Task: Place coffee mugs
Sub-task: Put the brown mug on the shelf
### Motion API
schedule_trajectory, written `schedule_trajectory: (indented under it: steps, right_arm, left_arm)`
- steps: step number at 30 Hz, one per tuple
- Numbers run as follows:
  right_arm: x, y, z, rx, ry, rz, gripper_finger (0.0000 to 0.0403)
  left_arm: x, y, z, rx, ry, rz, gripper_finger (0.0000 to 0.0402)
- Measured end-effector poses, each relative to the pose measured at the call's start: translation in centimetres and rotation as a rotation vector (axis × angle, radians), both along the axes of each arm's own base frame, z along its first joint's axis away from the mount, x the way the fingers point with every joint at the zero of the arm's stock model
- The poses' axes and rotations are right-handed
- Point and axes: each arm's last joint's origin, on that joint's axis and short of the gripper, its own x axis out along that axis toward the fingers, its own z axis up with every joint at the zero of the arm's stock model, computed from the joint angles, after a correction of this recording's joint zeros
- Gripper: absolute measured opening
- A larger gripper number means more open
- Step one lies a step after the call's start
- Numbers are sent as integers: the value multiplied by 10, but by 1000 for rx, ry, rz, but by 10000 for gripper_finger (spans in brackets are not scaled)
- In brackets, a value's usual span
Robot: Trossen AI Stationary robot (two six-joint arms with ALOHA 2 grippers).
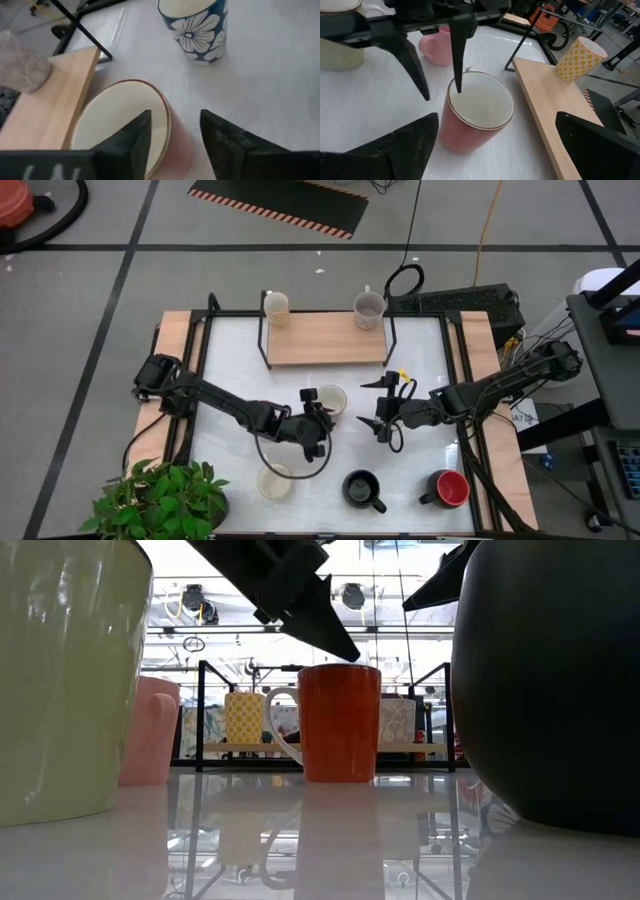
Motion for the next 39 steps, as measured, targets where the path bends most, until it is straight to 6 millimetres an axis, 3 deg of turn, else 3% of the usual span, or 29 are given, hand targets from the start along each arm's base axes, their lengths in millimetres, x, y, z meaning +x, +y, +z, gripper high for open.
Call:
schedule_trajectory:
  steps: [7, 18, 22, 32, 36, 39]
  right_arm:
    - [0, 0, 1, 3, -8, -1, 394]
    - [1, 0, 1, 8, -14, -3, 394]
    - [1, 0, 2, 11, -23, -3, 394]
    - [4, 1, 8, 67, -108, -18, 394]
    - [7, 2, 13, 81, -162, -13, 394]
    - [7, 1, 14, 45, -163, -2, 394]
  left_arm:
    - [-1, -4, 0, 40, 6, -21, 242]
    - [8, 8, -16, -29, 37, 8, 244]
    - [8, 8, -18, -32, 51, -11, 213]
    - [9, 10, -18, -37, 61, -47, 56]
    - [5, 11, -3, -23, 47, -144, 28]
    - [0, 17, 24, -3, -6, -193, 24]
